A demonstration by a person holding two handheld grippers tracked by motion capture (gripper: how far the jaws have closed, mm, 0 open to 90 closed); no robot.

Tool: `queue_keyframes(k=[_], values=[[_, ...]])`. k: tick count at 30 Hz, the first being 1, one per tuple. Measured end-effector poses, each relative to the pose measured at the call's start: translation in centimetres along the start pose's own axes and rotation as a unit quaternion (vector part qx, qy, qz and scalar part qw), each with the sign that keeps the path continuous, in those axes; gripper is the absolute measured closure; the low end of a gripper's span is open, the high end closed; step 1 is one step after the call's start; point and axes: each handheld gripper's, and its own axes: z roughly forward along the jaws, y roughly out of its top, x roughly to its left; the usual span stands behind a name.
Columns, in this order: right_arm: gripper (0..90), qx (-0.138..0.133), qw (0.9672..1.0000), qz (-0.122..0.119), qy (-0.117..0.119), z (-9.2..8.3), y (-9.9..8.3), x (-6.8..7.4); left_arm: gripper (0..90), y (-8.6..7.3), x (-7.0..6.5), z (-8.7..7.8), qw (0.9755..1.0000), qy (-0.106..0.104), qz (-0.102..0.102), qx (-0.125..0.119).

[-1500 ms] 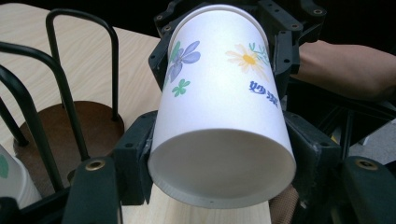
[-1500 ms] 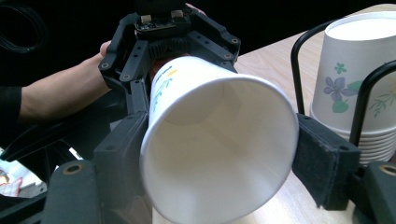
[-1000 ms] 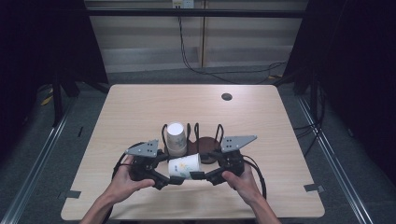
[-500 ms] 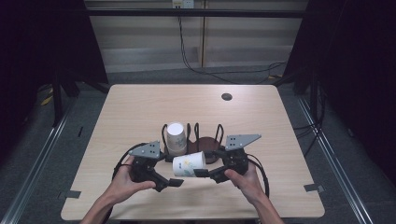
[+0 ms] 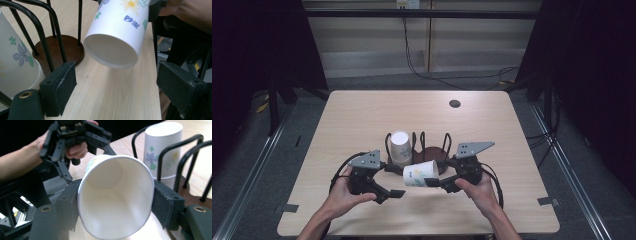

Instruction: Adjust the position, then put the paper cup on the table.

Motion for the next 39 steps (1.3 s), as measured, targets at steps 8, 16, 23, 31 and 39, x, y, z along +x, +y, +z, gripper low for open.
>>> queue_keyframes(k=[8,16,23,31,39], values=[[30.7,0.011,0.9999,0.006,-0.011,-0.3,-0.2,-0.3,16.1,-0.1,0.0,0.1,1.0,0.003,0.001,0.006],[30.8,0.025,0.9992,0.015,-0.028,-1.3,-0.8,-0.5,16.4,-0.3,0.2,0.0,0.9999,0.007,0.002,0.008],[30.8,0.03,0.9986,0.021,-0.039,-2.7,-1.2,-0.8,16.1,-0.5,0.7,-0.2,0.9997,0.017,-0.008,0.014],[30.7,0.034,0.9974,0.035,-0.053,-4.4,-2.0,-1.1,16.7,-1.8,0.5,-1.2,0.9991,0.033,-0.022,0.012],[30.6,0.061,0.9948,0.038,-0.073,-5.8,-2.1,-1.3,17.6,-2.5,0.5,-1.9,0.9986,0.046,-0.025,0.01]])
